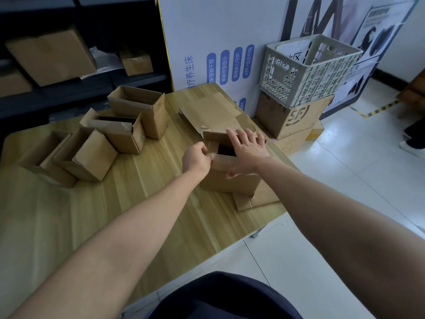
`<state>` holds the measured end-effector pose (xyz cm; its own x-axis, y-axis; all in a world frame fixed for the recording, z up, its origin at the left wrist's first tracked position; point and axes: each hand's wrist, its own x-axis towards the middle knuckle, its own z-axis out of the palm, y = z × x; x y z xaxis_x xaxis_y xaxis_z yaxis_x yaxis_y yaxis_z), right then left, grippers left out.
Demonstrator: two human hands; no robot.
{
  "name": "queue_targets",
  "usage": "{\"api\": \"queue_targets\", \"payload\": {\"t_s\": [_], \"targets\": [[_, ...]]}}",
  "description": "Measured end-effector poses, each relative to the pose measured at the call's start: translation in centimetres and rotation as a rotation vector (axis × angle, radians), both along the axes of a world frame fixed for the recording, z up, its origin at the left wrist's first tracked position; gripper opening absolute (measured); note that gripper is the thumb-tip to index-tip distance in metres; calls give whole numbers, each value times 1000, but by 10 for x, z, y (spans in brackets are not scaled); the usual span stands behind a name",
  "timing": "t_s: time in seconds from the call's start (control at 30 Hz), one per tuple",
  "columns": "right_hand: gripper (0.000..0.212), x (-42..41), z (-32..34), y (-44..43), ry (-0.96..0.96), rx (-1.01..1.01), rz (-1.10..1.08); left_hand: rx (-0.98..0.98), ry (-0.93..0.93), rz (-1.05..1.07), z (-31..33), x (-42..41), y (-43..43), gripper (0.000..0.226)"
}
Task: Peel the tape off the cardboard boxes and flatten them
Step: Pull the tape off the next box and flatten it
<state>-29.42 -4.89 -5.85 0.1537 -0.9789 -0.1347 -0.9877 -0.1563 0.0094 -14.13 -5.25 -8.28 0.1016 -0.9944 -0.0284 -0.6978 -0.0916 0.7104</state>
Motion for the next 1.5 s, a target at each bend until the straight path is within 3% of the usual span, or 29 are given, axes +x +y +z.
{"api": "queue_targets", "payload": {"t_s": [0.13, 0.23, 0.3, 0.43, 0.6, 0.73, 0.8, 0.9, 1.03, 1.2, 1.3, 1.4, 1.5], "targets": [[111, 0, -14, -1, -13, 47, -6, 10, 118, 84, -3, 9, -2, 13], [95, -2, -27, 1, -27, 38, 10, 95, 513, 316, -6, 26, -9, 14], [92, -5, -26, -1, -45, 63, 2, 121, 677, 503, -12, 45, -17, 16], [94, -5, -21, -5, -96, 110, -17, 109, 796, 684, -31, 77, -23, 30], [102, -2, -25, -4, -69, 137, -41, 131, 886, 855, -48, 82, -15, 29], [103, -1, -24, -7, -64, 149, -57, 70, 826, 949, -59, 124, -21, 35], [103, 3, -25, -9, -62, 144, -69, 42, 692, 876, -60, 142, -21, 26], [102, 8, -25, -11, -53, 139, -80, 81, 472, 592, -63, 142, -14, 11], [103, 9, -27, -9, -34, 125, -76, 117, 242, 232, -85, 110, -2, 15], [104, 4, -30, -8, -49, 132, -84, 270, 65, 47, -117, 81, 7, 21], [103, 2, -31, -9, -62, 132, -82, 421, 20, -23, -121, 79, 4, 18], [102, 1, -30, -9, -66, 129, -81, 538, 122, -14, -114, 84, -5, 28], [102, 2, -29, -10, -71, 134, -87, 496, 166, 13, -104, 102, -12, 21]]}}
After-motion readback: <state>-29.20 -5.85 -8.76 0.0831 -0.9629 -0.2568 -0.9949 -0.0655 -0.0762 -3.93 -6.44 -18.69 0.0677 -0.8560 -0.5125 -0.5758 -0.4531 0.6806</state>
